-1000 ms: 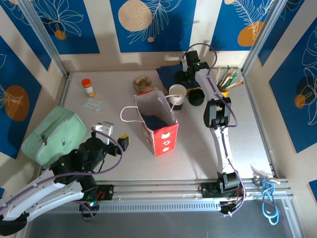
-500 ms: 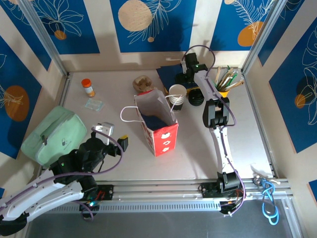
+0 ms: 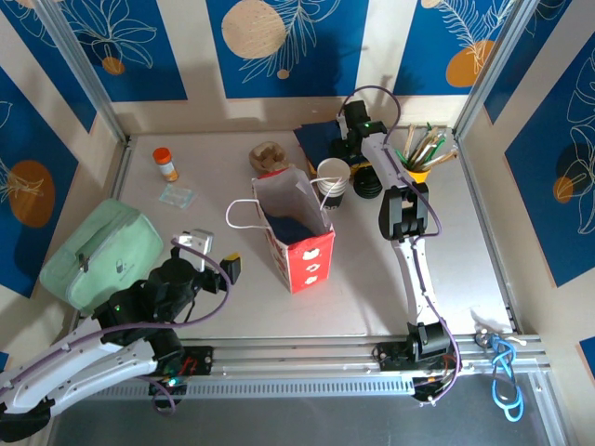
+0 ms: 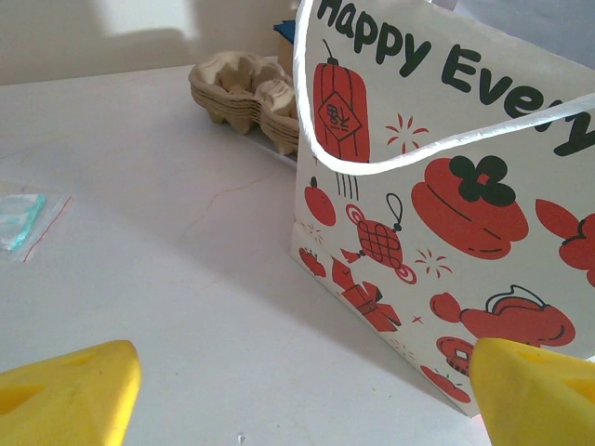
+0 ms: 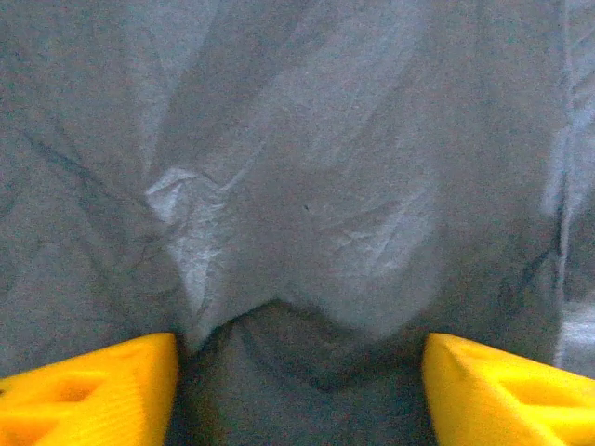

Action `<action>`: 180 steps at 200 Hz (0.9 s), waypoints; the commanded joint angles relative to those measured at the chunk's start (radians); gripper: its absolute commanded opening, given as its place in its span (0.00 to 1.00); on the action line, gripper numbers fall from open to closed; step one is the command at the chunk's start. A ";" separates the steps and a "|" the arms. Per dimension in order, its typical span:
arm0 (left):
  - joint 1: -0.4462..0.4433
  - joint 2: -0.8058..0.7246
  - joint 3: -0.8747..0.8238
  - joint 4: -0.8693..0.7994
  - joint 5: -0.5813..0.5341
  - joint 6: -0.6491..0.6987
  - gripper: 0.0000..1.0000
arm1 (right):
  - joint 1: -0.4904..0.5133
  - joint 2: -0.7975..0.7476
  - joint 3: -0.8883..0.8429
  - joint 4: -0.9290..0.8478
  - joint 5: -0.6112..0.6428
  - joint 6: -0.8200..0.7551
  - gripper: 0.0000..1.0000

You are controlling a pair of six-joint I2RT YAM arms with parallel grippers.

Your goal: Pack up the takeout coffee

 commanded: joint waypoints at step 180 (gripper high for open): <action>0.010 -0.034 0.027 -0.032 -0.026 -0.022 0.91 | -0.030 -0.096 0.087 -0.072 -0.137 0.155 0.25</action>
